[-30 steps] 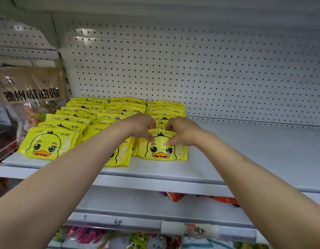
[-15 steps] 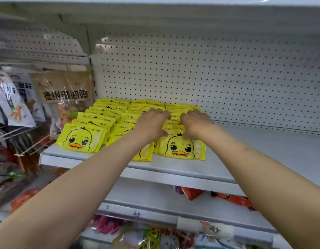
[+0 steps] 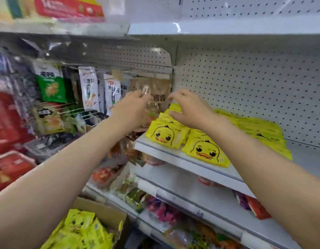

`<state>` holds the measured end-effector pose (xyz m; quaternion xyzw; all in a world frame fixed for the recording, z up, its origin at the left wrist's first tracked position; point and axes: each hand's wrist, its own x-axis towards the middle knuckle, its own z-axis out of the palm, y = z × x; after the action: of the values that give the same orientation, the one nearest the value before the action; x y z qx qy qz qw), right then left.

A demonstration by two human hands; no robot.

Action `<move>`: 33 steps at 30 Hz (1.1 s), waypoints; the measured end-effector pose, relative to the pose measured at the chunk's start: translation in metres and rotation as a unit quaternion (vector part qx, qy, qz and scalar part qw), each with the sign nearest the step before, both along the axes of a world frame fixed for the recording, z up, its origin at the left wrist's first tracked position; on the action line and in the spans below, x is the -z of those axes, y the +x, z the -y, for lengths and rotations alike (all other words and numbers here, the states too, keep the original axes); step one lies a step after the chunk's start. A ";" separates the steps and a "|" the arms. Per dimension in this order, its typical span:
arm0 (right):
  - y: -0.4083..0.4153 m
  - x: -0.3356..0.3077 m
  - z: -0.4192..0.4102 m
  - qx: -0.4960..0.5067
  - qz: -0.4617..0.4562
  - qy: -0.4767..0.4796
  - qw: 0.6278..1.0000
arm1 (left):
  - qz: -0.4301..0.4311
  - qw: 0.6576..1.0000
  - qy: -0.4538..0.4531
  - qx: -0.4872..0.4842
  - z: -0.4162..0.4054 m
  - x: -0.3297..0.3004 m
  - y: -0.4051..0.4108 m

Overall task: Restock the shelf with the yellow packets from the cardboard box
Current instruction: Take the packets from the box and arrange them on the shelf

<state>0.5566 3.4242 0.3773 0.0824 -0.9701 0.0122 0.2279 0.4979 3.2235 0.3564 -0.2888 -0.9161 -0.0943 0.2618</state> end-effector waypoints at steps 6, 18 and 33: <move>-0.028 0.029 0.108 -0.104 0.003 0.006 0.995 | -0.010 0.996 -0.016 -0.091 0.126 0.018 0.014; -0.082 0.093 0.281 -0.246 0.068 0.026 0.967 | 0.076 0.969 -0.006 -0.235 0.284 0.095 0.023; -0.213 0.291 0.418 -0.331 0.288 0.041 0.898 | 0.276 0.881 0.021 -0.384 0.387 0.276 -0.041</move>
<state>0.3432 3.0062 0.0867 0.4009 -0.9097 0.0705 -0.0820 0.4569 2.8368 0.0804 0.1295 -0.9880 -0.0817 0.0196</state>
